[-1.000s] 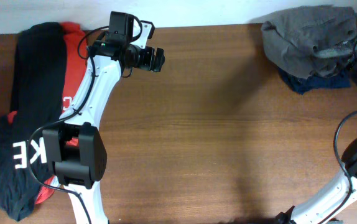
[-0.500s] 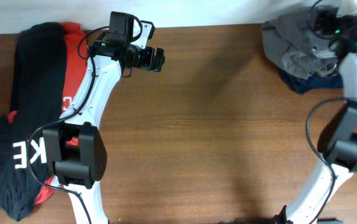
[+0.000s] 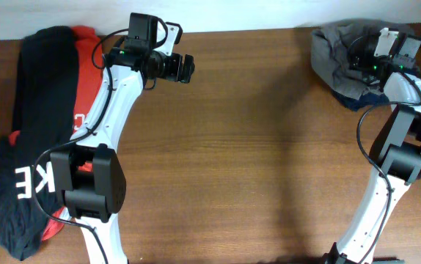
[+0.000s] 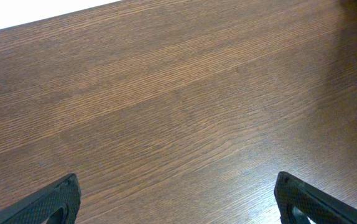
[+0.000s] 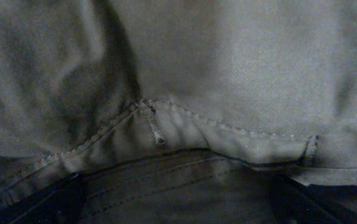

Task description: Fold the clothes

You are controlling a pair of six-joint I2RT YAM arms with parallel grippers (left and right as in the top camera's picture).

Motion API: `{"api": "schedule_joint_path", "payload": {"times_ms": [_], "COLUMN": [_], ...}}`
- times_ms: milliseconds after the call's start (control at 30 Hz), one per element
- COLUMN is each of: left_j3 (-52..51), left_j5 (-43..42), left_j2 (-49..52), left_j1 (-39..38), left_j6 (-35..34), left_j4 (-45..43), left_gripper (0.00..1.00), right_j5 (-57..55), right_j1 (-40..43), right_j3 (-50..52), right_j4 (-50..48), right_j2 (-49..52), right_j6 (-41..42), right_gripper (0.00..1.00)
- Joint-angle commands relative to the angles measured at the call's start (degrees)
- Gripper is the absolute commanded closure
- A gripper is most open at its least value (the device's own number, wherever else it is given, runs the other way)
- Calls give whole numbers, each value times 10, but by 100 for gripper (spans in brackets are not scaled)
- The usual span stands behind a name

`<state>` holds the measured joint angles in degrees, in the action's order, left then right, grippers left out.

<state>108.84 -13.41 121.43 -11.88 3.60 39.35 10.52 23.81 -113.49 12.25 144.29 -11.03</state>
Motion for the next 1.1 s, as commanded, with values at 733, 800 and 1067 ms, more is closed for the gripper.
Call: {"api": "schedule_joint_path", "payload": {"times_ms": [733, 800, 1067], "left_j3": [11, 11, 11], "left_j5": [0, 0, 0], "left_j2": [5, 5, 5], "left_j1": [-1, -1, -1], "left_j6": [-1, -1, -1], "left_j4": [-1, -1, -1], "left_gripper": [1, 1, 1], "right_j5": [132, 155, 283], "right_j1": [-33, -44, -108], "right_j3": [35, 35, 35], "right_j4": [321, 351, 535], "right_j2": [-504, -526, -558], "right_j6": [43, 43, 45], "right_gripper": [1, 1, 1]}}
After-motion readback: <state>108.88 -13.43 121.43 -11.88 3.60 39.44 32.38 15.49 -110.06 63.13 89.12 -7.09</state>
